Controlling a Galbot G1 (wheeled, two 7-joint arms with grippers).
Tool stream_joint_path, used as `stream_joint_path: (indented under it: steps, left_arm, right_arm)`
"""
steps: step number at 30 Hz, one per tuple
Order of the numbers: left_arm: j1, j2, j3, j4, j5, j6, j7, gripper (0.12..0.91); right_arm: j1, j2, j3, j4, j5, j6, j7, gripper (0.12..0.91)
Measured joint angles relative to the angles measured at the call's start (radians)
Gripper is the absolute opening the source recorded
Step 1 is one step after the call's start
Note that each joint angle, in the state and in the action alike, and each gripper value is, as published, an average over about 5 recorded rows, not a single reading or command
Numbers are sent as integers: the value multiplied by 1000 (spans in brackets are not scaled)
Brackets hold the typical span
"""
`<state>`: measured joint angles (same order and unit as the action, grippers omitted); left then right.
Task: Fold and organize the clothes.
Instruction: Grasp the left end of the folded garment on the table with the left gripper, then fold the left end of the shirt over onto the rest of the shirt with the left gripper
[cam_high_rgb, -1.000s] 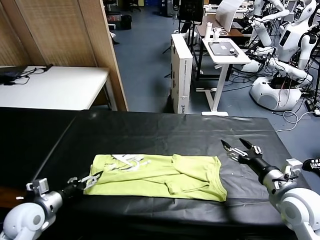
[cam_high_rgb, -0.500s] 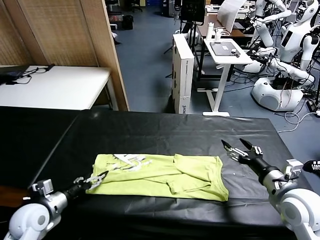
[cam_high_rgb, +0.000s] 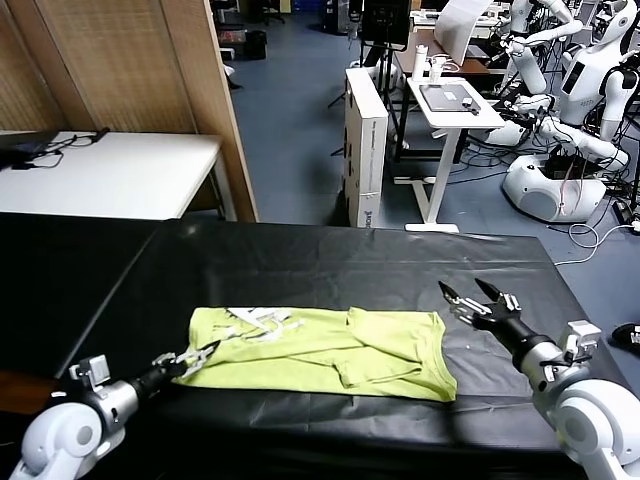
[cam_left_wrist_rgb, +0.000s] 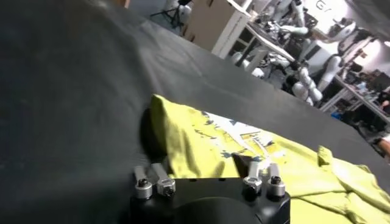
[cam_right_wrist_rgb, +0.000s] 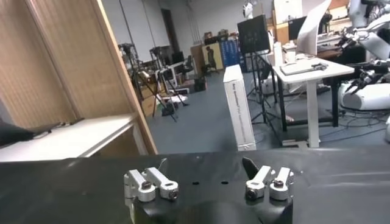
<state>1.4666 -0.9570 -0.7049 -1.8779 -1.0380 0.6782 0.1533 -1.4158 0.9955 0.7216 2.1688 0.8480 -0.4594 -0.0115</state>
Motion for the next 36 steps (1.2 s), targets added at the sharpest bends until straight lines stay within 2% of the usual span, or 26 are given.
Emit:
stream_joint_path:
  steps: [2,4,11,19,24,29,33,36]
  left_arm:
    - [4,0,-5,-9,-9,2,-13,201]
    - [10,0,-11,-22,-11,3,-24,172]
    - [30,19,-63,-73,88,-24,-61,178]
    - [74,82,-220,-99,201,-81,-69,178]
    - [111,86,-282,-131,237,-85,-88,178]
    - [114,31,-249,-211,185,-30,-138,178]
    - [83,-45,-151,-286,123,17,-191,178]
    - [45,-102,-52,-316,109,33,-221,178]
  right_arm:
    - [2,2,-1,-3,-3,0,1,907]
    - [5,5,-3,-7,-6,0,1,907]
    - [14,27,-23,-23,-40,4,1,907]
    - [20,50,-52,-36,-67,8,4,907]
    - [8,60,-46,-31,-77,27,4,907]
    - [-34,74,-18,-23,-129,101,-21,907]
    - [-94,92,13,-23,-192,155,-42,907]
    - [-139,108,33,-20,-230,170,-48,907]
